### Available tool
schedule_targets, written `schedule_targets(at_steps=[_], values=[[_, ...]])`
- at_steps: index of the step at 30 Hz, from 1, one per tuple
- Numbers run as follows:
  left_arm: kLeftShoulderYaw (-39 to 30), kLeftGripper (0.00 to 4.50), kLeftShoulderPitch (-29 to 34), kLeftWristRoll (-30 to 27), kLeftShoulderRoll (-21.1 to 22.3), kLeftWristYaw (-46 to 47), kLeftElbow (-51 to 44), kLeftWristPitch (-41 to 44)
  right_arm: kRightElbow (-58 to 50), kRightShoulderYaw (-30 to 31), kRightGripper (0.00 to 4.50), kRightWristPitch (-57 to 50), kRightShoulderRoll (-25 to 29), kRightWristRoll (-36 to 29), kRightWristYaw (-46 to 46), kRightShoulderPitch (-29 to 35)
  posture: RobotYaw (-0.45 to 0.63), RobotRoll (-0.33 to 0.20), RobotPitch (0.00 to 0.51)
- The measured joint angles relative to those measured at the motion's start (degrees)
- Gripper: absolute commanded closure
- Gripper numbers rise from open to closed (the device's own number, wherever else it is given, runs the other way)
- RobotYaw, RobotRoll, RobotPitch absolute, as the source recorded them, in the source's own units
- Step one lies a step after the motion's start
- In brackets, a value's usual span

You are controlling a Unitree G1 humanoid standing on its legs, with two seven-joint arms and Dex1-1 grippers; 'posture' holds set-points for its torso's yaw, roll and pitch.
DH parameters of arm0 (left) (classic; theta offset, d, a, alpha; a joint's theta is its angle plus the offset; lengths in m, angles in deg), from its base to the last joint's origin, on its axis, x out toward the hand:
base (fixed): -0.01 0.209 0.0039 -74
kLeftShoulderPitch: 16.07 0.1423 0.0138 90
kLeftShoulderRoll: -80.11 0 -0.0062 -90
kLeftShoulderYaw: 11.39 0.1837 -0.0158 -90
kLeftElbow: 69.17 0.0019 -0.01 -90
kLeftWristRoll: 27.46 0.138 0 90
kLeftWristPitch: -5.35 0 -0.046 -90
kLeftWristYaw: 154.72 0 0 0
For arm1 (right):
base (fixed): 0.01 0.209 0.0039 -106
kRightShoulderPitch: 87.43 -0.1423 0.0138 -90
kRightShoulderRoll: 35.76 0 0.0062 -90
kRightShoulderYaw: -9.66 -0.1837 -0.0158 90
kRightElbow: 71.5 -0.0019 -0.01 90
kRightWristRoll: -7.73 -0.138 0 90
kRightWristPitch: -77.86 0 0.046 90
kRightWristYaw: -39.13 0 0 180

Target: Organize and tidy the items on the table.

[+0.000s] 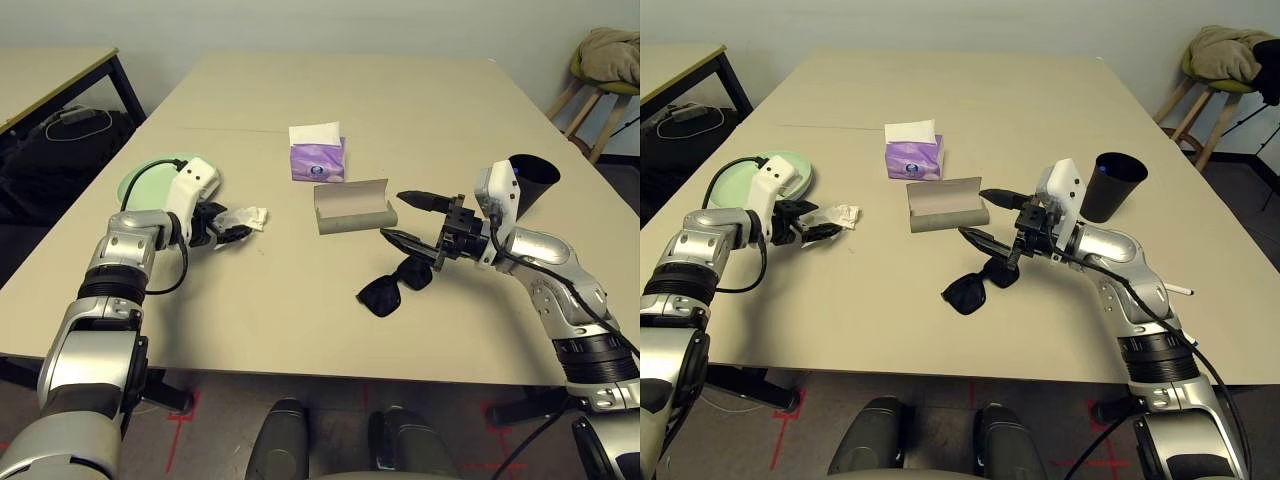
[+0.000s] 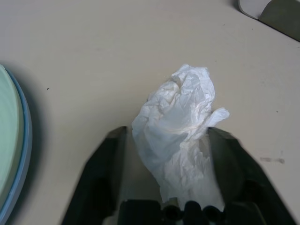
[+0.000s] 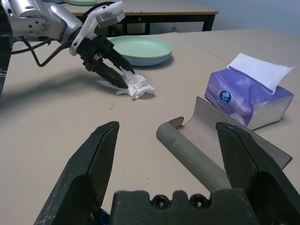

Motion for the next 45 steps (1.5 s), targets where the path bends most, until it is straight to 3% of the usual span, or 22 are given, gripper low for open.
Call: schedule_targets(at_steps=[6, 16, 24, 30, 36, 45], values=[[0.0, 4.47, 0.0, 0.0, 0.0, 0.0, 0.0, 0.8, 0.0, 0.0, 0.00, 0.1, -0.1, 0.0, 0.0, 0.0, 0.23, 0.000, 0.052], [-0.5, 4.47, -0.1, -0.7, 0.0, -0.7, -2.1, 3.5, 0.2, 0.0, 0.00, 1.1, -0.3, 0.0, -0.1, 0.0, 0.23, 0.000, 0.054], [-8.4, 4.47, -2.6, -7.2, -0.6, 4.2, -6.6, 12.8, 0.3, 0.0, 0.00, 1.4, -0.7, 0.0, -0.1, 0.0, 0.24, 0.000, 0.056], [-15.5, 4.47, -7.4, -9.9, -0.9, 15.8, -4.6, 14.0, 0.7, 0.0, 0.00, 2.1, -1.2, 0.0, -0.1, 0.0, 0.25, 0.000, 0.056], [-21.8, 4.47, -12.1, -10.8, -1.6, 31.6, 3.3, 7.7, 0.9, 0.0, 0.00, 2.2, -2.1, 0.1, 0.4, -0.1, 0.25, 0.000, 0.054], [-23.9, 4.47, -15.9, -11.1, -3.1, 43.2, 12.8, 0.9, 0.9, 0.0, 0.00, 2.3, -2.5, 0.1, 0.8, -0.2, 0.24, 0.000, 0.054]])
